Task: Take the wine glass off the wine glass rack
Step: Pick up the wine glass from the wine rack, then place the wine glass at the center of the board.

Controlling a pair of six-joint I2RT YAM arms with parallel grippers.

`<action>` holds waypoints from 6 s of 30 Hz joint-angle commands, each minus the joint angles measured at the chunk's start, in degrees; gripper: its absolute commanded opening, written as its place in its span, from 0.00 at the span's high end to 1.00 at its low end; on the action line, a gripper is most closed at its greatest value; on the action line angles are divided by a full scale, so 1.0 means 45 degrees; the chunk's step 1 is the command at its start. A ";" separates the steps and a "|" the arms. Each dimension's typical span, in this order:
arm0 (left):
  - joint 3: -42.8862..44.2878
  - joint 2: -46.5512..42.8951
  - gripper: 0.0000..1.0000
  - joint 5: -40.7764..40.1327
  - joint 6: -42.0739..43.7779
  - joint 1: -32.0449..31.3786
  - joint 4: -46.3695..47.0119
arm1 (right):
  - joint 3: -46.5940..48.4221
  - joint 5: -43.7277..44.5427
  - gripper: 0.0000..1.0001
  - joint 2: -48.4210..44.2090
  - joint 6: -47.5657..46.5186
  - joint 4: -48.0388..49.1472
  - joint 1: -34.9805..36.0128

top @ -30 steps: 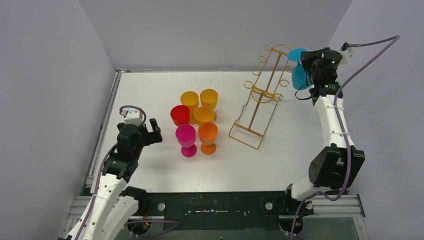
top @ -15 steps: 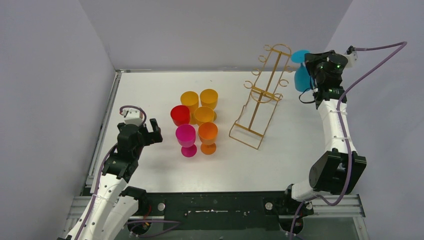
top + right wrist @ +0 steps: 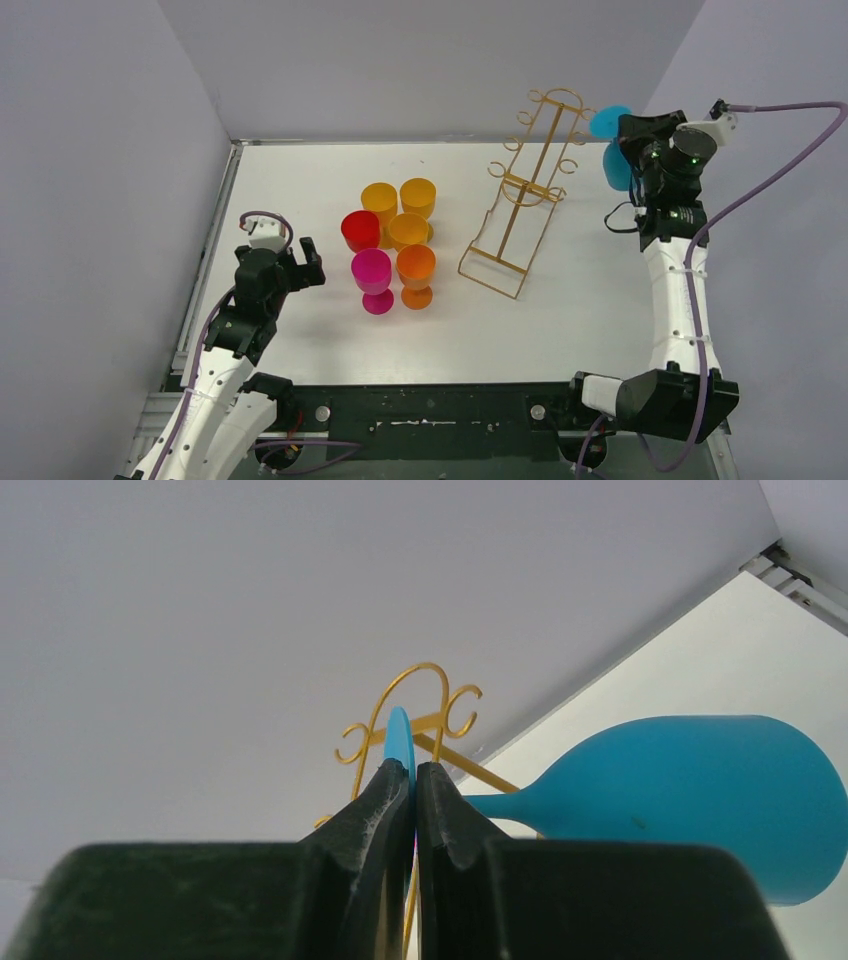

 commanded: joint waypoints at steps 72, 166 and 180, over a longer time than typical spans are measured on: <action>0.0203 -0.0361 0.05 -0.0394 0.0067 -0.0234 0.0412 | -0.6705 -0.3347 1.00 -0.1970 0.2056 0.4205 0.2901; 0.0668 0.4022 0.81 0.9507 -0.8101 -0.7812 1.4073 | -0.6099 -0.4855 1.00 -0.6305 -0.1754 0.0888 1.1394; 0.0665 0.3728 1.00 1.0191 -0.8083 -0.7886 1.4066 | -0.6498 -0.4826 0.99 -0.6815 -0.1615 0.1353 1.1393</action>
